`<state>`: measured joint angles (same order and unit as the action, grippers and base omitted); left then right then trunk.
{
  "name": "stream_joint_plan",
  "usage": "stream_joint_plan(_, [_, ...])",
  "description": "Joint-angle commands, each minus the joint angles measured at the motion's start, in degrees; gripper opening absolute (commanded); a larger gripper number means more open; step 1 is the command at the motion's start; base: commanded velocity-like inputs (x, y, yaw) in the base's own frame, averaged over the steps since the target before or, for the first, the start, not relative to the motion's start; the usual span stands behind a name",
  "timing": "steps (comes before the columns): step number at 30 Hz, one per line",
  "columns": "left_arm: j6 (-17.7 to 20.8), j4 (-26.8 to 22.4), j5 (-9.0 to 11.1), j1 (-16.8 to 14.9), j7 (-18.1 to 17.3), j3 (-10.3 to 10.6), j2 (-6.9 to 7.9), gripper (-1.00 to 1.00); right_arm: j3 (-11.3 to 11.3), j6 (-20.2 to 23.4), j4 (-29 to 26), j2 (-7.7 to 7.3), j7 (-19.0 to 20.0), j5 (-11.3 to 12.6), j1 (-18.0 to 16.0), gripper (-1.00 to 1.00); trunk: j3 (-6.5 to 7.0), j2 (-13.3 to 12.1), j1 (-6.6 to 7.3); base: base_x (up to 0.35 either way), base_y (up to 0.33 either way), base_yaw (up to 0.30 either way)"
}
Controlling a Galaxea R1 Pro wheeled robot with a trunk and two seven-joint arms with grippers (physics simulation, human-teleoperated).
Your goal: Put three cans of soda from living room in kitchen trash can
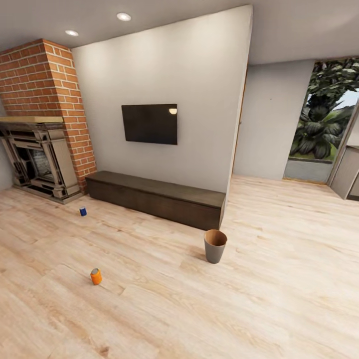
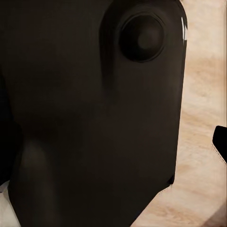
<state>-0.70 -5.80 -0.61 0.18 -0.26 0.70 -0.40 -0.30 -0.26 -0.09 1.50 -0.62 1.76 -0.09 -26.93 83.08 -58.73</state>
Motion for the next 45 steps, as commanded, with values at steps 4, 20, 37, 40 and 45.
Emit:
stream_joint_plan(4, [0.00, 0.00, 0.01, 0.00, 0.00, 0.00, 0.00, 1.00, 0.03, 0.00, 0.00, 0.01, 0.00, 0.00, 0.00, 1.00, 0.00, 0.00, 0.00, 0.336, 0.000, 0.000])
stream_joint_plan(20, [0.00, 0.00, 0.00, -0.02, 0.00, 0.00, -0.03, 1.00, 0.03, 0.00, 0.00, 0.00, 0.00, 0.00, 0.00, 1.00, 0.00, 0.00, 0.00, 0.336, 0.000, 0.000])
stream_joint_plan(37, [0.00, 0.00, 0.00, 0.00, 0.00, 0.00, -0.04, 1.00, -0.05, 0.00, 0.00, 0.04, -0.01, 0.01, 0.00, 1.00, 0.00, 0.00, 0.00, 0.336, 0.000, -0.110])
stream_joint_plan(40, [0.00, 0.00, 0.02, 0.00, 0.00, 0.00, -0.04, 1.00, -0.03, 0.00, 0.00, 0.04, 0.00, 0.00, 0.00, 1.00, 0.00, 0.00, 0.00, 0.336, 0.000, -0.222])
stream_joint_plan(45, [0.00, 0.00, 0.00, 0.00, 0.00, 0.00, -0.04, 1.00, -0.05, 0.00, 0.00, 0.00, 0.00, 0.01, 0.00, 1.00, 0.00, 0.00, 0.00, 0.336, 0.000, -0.049])
